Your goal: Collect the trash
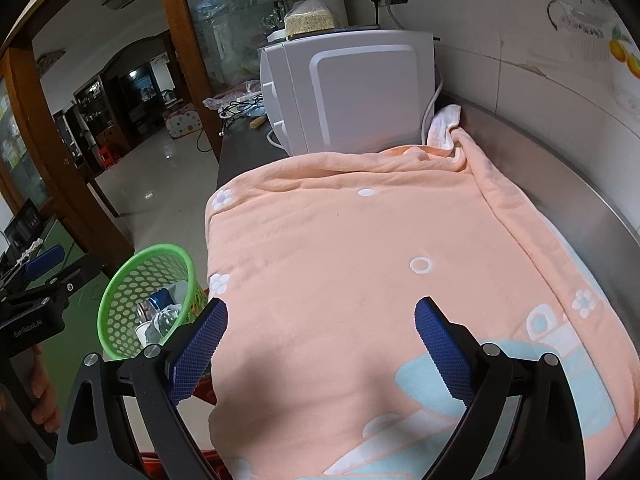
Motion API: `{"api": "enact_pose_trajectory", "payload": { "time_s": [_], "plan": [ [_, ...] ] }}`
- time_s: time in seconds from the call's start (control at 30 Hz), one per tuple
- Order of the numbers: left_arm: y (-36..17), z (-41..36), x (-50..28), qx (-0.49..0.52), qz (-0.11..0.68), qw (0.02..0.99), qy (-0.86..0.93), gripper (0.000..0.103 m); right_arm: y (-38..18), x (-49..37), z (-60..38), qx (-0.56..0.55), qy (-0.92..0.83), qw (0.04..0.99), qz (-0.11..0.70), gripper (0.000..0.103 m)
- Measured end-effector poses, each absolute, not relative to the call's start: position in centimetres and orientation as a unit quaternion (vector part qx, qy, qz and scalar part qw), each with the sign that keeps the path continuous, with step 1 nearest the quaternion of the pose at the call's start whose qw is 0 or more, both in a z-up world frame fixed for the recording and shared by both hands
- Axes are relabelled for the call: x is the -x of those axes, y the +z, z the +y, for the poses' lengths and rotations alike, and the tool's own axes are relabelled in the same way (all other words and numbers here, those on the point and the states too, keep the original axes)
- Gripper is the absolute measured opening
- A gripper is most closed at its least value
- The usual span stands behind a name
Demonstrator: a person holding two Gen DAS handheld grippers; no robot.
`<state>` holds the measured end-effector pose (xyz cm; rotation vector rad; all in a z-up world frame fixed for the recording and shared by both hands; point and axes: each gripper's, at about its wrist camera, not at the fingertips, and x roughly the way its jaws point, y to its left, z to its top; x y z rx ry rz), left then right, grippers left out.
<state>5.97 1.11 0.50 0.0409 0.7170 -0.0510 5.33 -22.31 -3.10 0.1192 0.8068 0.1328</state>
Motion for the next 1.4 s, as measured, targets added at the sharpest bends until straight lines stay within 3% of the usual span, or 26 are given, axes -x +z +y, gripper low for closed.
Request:
{"api": "enact_pose_trajectory", "payload": {
  "time_s": [1.4],
  "plan": [
    [1.03, 0.66, -5.25, -0.029, 0.362, 0.931, -0.040, 0.098, -2.19, -4.94, -22.07, -0.048, 0.064, 0.920, 0.383, 0.092]
  ]
}}
